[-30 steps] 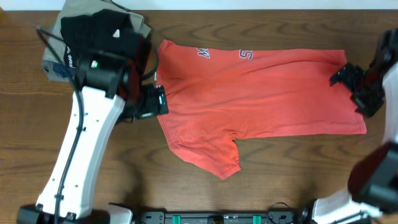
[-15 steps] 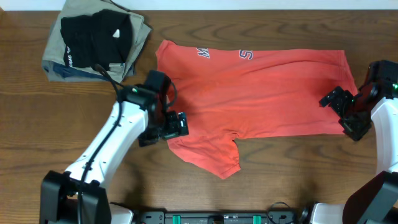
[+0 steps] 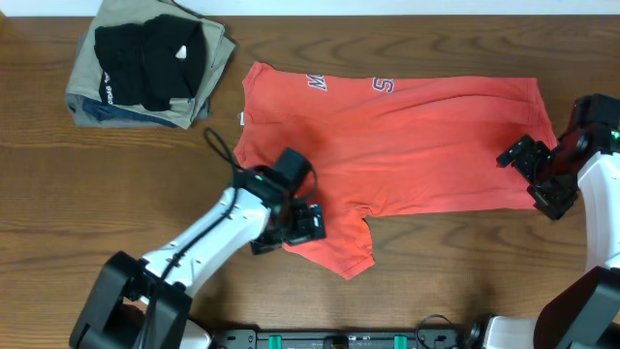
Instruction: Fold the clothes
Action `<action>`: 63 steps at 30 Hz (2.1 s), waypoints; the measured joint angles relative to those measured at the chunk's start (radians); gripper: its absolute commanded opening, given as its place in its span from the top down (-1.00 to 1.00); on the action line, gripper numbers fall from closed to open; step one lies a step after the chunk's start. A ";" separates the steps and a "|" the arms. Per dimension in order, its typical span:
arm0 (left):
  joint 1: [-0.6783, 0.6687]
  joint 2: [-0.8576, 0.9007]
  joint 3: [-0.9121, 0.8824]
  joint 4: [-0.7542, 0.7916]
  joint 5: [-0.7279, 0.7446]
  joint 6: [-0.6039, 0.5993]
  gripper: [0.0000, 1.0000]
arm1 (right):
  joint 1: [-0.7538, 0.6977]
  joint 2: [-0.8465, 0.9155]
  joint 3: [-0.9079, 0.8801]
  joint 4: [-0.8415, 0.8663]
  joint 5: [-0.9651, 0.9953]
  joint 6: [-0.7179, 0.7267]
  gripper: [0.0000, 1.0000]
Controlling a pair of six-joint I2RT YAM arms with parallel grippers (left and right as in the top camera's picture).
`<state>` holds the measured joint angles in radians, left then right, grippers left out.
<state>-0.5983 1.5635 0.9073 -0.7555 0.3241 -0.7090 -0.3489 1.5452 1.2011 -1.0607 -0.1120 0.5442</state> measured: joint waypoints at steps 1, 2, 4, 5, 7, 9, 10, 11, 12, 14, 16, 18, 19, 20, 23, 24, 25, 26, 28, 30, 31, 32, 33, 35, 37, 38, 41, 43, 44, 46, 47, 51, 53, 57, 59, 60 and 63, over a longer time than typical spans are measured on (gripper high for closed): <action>-0.015 0.000 -0.001 0.006 0.001 -0.014 -0.96 | 0.000 0.000 0.000 0.000 0.000 0.000 -0.99; -0.034 0.000 -0.003 0.019 0.003 -0.035 -0.98 | 0.000 0.000 0.000 0.000 0.000 0.000 -0.98; -0.057 0.000 -0.006 0.039 0.003 -0.066 -0.97 | 0.000 0.000 0.000 0.000 0.004 0.000 -0.98; -0.066 0.000 -0.008 0.045 0.003 -0.082 -0.96 | 0.000 0.000 0.000 -0.001 0.007 0.000 -0.98; -0.080 0.001 -0.011 0.051 0.003 -0.113 -0.94 | 0.000 0.000 0.000 -0.003 0.013 0.000 -0.98; -0.097 0.007 -0.013 0.056 0.003 -0.146 -0.94 | 0.000 0.000 0.000 -0.005 0.015 0.000 -0.98; -0.105 0.012 -0.013 0.060 0.003 -0.159 -0.94 | 0.000 0.000 0.000 -0.004 0.016 0.000 -0.98; -0.115 0.018 -0.013 0.062 0.002 -0.173 -0.94 | 0.000 0.000 0.000 -0.004 0.016 0.000 -0.99; -0.127 0.027 -0.013 0.063 0.003 -0.187 -0.94 | 0.000 0.000 0.000 -0.004 0.017 0.000 -0.99; -0.148 0.043 -0.013 0.066 0.003 -0.214 -0.94 | 0.000 0.000 0.000 -0.004 0.018 0.000 -0.98; -0.169 0.062 -0.013 0.072 0.002 -0.245 -0.94 | 0.000 0.000 0.000 -0.004 0.019 0.000 -0.99; -0.186 0.080 -0.013 0.079 -0.009 -0.279 -0.94 | 0.000 0.000 0.000 -0.004 0.019 0.000 -0.99; -0.192 0.089 -0.013 0.084 -0.016 -0.292 -0.94 | 0.000 0.000 0.000 -0.004 0.019 0.000 -0.99; -0.196 0.101 -0.013 0.089 -0.018 -0.306 -0.94 | 0.000 0.000 0.000 -0.004 0.019 0.000 -0.99; -0.199 0.136 -0.013 0.104 -0.026 -0.332 -0.81 | 0.000 0.000 0.000 -0.004 0.021 0.000 -0.98; -0.198 0.141 -0.011 0.102 -0.028 -0.342 -0.73 | 0.000 0.000 0.000 -0.005 0.024 0.000 -0.98; -0.198 0.142 -0.011 0.102 -0.030 -0.347 -0.66 | 0.000 0.000 0.000 -0.004 0.029 0.000 -0.99; -0.198 0.144 -0.011 0.101 -0.035 -0.354 -0.63 | 0.000 0.000 0.000 -0.005 0.034 0.000 -0.98; -0.198 0.147 -0.010 0.098 -0.042 -0.363 -0.48 | 0.000 0.000 0.000 -0.005 0.047 0.005 -0.98; -0.198 0.150 -0.009 0.096 -0.045 -0.369 -0.21 | 0.000 0.000 0.000 -0.010 0.067 0.024 -0.98; -0.198 0.151 -0.009 0.093 -0.047 -0.369 -0.04 | 0.000 0.000 0.000 -0.012 0.085 0.041 -0.98; -0.198 0.152 -0.009 0.094 -0.046 -0.370 0.07 | 0.000 0.000 0.000 -0.013 0.094 0.050 -0.99; -0.198 0.153 -0.009 0.096 -0.046 -0.369 0.16 | -0.001 0.000 0.000 -0.011 0.109 0.062 -0.99; -0.198 0.155 -0.007 0.103 -0.042 -0.370 0.31 | -0.005 0.000 -0.001 -0.009 0.133 0.083 -0.99; -0.198 0.157 -0.005 0.106 -0.041 -0.371 0.48 | -0.009 -0.001 -0.012 0.011 0.153 0.098 -0.99; -0.198 0.158 -0.004 0.110 -0.039 -0.369 0.59 | -0.010 -0.002 -0.020 0.026 0.160 0.102 -0.99; -0.200 0.162 -0.001 0.126 -0.031 -0.366 0.81 | -0.024 -0.002 -0.065 0.093 0.178 0.110 -0.98; -0.201 0.164 0.002 0.129 -0.031 -0.364 0.82 | -0.043 -0.002 -0.099 0.152 0.184 0.113 -0.98; -0.201 0.164 0.002 0.129 -0.031 -0.364 0.82 | -0.061 -0.002 -0.118 0.181 0.185 0.115 -0.91; -0.201 0.164 0.002 0.129 -0.031 -0.360 0.82 | -0.100 -0.002 -0.151 0.243 0.180 0.101 -0.79; -0.201 0.164 0.002 0.129 -0.031 -0.359 0.82 | -0.116 -0.002 -0.159 0.270 0.171 0.091 -0.77; -0.201 0.164 0.002 0.129 -0.031 -0.356 0.82 | -0.178 0.001 -0.163 0.325 0.145 0.053 -0.74; -0.201 0.164 0.002 0.132 -0.031 -0.356 0.82 | -0.196 0.007 -0.163 0.332 0.137 0.044 -0.73; -0.201 0.164 0.002 0.132 -0.031 -0.356 0.82 | -0.219 0.048 -0.163 0.351 0.131 0.035 -0.72; -0.201 0.164 0.002 0.132 -0.031 -0.356 0.82 | -0.230 0.087 -0.163 0.362 0.130 0.032 -0.68; -0.201 0.164 0.002 0.132 -0.031 -0.356 0.82 | -0.235 0.108 -0.163 0.368 0.130 0.030 -0.67; -0.201 0.164 0.002 0.132 -0.031 -0.356 0.82 | -0.240 0.175 -0.163 0.385 0.130 0.027 -0.59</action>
<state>-0.7998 1.7271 0.9092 -0.6235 0.2932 -1.0653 -0.5888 1.7203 1.0378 -0.6762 0.0185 0.5709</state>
